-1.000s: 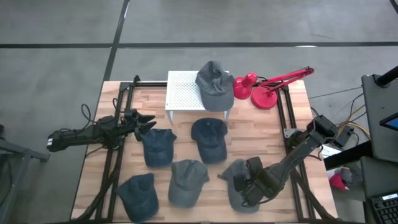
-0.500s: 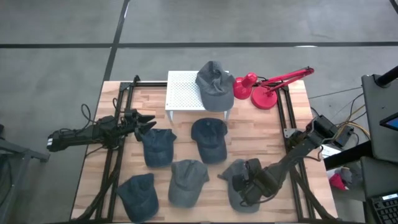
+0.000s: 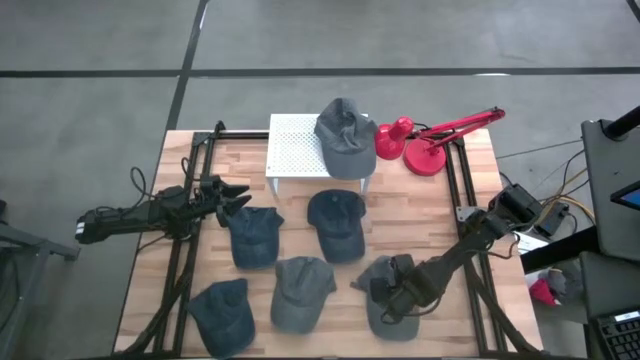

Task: Pick & Place hat
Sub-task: Put the right gray cap on the shelf

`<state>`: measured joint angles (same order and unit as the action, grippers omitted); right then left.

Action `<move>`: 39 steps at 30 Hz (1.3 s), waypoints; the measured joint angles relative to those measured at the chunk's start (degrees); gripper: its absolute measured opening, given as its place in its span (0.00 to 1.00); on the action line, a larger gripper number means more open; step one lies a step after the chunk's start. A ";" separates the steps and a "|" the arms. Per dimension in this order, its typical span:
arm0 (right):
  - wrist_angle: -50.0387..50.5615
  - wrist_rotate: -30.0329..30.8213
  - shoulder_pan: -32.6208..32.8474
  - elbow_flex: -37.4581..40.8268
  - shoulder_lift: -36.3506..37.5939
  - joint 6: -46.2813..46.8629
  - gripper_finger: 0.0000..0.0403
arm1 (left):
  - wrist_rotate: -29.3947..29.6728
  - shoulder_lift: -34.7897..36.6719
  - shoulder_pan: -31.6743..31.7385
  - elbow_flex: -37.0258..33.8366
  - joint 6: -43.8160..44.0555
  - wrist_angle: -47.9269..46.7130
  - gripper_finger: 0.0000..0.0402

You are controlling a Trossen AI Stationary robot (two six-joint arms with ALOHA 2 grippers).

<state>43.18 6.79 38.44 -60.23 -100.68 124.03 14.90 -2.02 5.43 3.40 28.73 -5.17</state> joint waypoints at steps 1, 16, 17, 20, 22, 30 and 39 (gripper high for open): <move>-1.13 -0.13 -0.05 0.69 0.00 -0.03 0.78 | 0.00 0.00 -0.01 0.00 0.02 0.00 0.55; -3.26 -1.05 -0.11 2.43 0.09 -1.25 0.55 | 0.00 0.00 0.00 0.00 0.00 0.00 0.55; -3.32 -0.97 -0.11 2.43 0.09 -1.38 0.52 | 0.00 0.00 0.00 0.00 0.00 0.00 0.55; -3.52 -0.82 -0.11 2.43 0.17 -1.43 0.44 | 0.00 0.00 0.00 0.00 0.00 0.00 0.55; -3.54 -0.81 -0.11 2.43 0.39 -1.58 0.39 | 0.00 0.00 0.00 0.00 0.01 0.00 0.55; -3.76 -0.81 -0.09 2.43 2.18 -1.68 0.19 | 0.00 0.00 0.00 0.00 0.00 0.00 0.55; 2.17 -0.79 -0.14 -1.50 2.71 -2.75 0.03 | 0.00 0.00 0.00 0.00 0.01 0.00 0.55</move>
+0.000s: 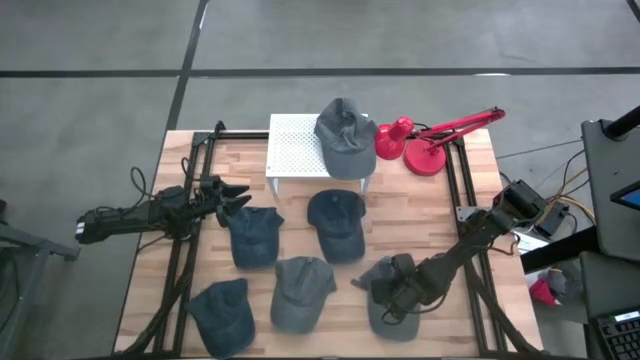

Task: Pick & Place hat
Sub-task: Put the right gray cap on the shelf

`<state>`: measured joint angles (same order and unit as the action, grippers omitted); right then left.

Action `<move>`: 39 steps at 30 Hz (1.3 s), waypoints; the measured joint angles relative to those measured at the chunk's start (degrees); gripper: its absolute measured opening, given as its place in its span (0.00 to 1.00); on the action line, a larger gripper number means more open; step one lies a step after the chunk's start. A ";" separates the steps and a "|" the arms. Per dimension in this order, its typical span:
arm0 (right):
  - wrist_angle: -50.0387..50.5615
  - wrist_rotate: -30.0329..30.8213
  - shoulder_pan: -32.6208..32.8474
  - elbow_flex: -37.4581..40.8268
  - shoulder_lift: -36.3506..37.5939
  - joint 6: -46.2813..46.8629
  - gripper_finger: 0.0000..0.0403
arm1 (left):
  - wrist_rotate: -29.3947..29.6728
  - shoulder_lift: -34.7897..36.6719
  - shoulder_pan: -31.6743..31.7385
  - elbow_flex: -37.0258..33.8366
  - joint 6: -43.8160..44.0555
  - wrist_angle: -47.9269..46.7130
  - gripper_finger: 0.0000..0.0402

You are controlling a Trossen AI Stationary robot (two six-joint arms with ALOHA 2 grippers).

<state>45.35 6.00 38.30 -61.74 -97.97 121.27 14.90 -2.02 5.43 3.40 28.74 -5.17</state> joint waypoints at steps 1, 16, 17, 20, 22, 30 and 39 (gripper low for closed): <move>1.26 0.00 0.00 -0.60 0.00 0.02 0.03 | 0.00 0.00 0.00 0.00 -0.01 0.00 0.55; 17.72 2.45 0.04 -12.16 0.04 -1.94 0.02 | 0.00 0.00 -0.02 0.00 -0.01 0.00 0.55; 19.04 3.13 0.04 -13.30 0.04 -2.06 0.02 | 0.00 0.00 -0.01 0.00 -0.01 0.00 0.55; 23.12 4.83 0.02 -16.87 0.09 -3.22 0.02 | 0.00 0.00 0.00 0.00 -0.01 0.00 0.55; 25.56 6.06 0.04 -19.05 0.11 -3.42 0.02 | 0.00 0.00 0.00 0.00 0.00 0.00 0.55; 33.30 10.58 0.04 -27.33 0.11 -6.19 0.02 | 0.00 0.00 -0.01 0.00 -0.01 0.00 0.55; 39.16 19.17 0.00 -34.65 0.11 -9.57 0.02 | 0.00 0.00 0.00 0.00 0.01 0.00 0.55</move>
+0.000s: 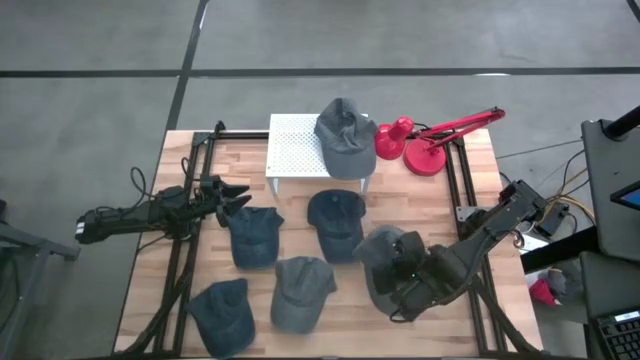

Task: Pick & Place hat
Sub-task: Put the right gray cap on the shelf

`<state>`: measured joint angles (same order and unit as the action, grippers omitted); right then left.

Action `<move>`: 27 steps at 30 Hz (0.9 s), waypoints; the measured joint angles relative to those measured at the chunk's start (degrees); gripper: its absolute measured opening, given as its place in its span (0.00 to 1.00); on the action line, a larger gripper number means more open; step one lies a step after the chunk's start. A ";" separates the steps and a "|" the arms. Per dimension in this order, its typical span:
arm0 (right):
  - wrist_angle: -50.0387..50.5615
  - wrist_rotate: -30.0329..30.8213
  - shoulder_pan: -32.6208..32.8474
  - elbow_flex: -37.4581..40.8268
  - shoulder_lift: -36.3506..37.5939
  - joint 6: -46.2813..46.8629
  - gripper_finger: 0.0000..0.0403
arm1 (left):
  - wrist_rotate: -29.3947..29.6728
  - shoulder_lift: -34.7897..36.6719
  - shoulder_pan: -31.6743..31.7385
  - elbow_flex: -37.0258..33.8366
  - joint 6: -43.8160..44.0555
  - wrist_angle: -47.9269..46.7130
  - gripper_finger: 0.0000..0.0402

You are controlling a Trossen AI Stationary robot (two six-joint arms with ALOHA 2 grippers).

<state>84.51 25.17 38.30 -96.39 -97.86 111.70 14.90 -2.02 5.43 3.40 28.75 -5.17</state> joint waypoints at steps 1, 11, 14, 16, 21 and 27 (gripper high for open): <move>0.77 0.98 0.00 -0.78 0.00 -0.32 0.02 | 0.00 0.00 -0.02 0.00 -0.02 0.00 0.55; 5.53 7.93 -2.76 -6.71 0.00 -7.99 0.02 | 0.00 0.00 0.00 0.00 -0.02 0.00 0.55; 5.53 9.45 -4.32 -8.00 -0.02 -11.83 0.02 | 0.00 0.00 0.00 0.00 -0.02 0.00 0.55; 5.54 10.47 -5.47 -9.10 -0.02 -14.16 0.02 | 0.00 0.00 -0.02 0.00 -0.02 0.00 0.55; 5.52 13.70 -8.24 -12.32 -0.02 -19.26 0.02 | 0.00 0.00 -0.01 0.00 -0.02 0.00 0.55; 5.50 17.33 -12.62 -16.86 -0.02 -27.15 0.03 | 0.00 0.00 -0.02 0.00 0.00 0.00 0.55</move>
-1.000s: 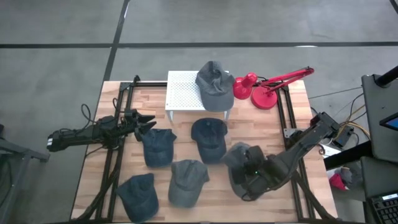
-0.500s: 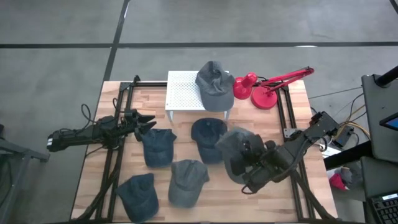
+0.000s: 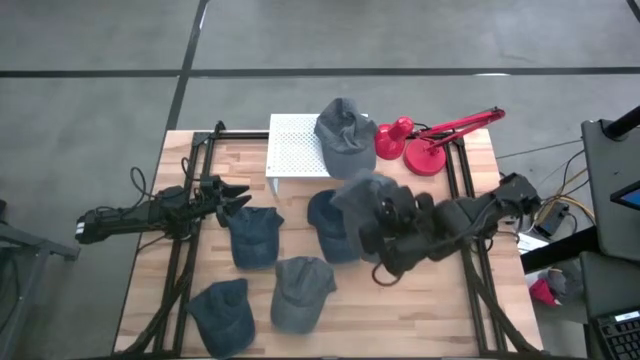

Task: Pick & Place hat
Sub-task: Put the right gray cap on the shelf

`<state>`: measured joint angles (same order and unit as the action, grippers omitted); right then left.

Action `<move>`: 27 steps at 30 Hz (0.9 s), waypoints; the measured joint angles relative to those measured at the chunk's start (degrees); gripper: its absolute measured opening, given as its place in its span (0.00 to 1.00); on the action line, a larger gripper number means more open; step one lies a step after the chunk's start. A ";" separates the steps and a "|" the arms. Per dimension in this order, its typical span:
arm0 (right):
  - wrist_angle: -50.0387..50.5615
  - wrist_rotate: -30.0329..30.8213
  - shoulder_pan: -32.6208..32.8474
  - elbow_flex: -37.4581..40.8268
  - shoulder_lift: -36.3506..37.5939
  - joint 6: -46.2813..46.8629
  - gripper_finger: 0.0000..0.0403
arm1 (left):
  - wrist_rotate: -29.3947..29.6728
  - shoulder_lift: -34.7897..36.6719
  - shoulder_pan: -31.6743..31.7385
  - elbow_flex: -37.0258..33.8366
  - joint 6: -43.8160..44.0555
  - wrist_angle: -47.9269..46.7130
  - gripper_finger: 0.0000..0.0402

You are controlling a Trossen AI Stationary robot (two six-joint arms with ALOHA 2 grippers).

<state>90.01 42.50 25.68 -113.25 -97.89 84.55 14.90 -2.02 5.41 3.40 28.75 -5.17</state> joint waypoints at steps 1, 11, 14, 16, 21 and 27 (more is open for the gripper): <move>0.01 0.18 -0.96 -0.70 0.00 -1.09 0.03 | 0.00 0.00 0.00 0.00 -0.01 0.00 0.55; -2.22 2.69 -10.64 -5.95 0.00 -13.09 0.03 | 0.00 0.00 0.00 0.00 -0.01 0.00 0.55; -3.90 2.69 -13.52 -7.07 0.00 -17.14 0.03 | 0.00 0.00 0.02 0.00 -0.02 0.00 0.55; -5.85 2.69 -15.35 -7.29 0.00 -19.84 0.03 | 0.00 0.00 0.00 0.00 -0.01 0.00 0.55; -10.62 2.67 -19.72 -7.39 -0.04 -25.99 0.03 | 0.00 0.00 0.00 0.00 -0.01 0.00 0.55; -14.69 2.51 -23.85 -7.25 -0.04 -30.71 0.03 | 0.00 0.00 0.01 0.00 -0.02 0.00 0.55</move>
<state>75.31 45.01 1.83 -120.50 -97.93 53.84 14.90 -2.02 5.42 3.40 28.73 -5.17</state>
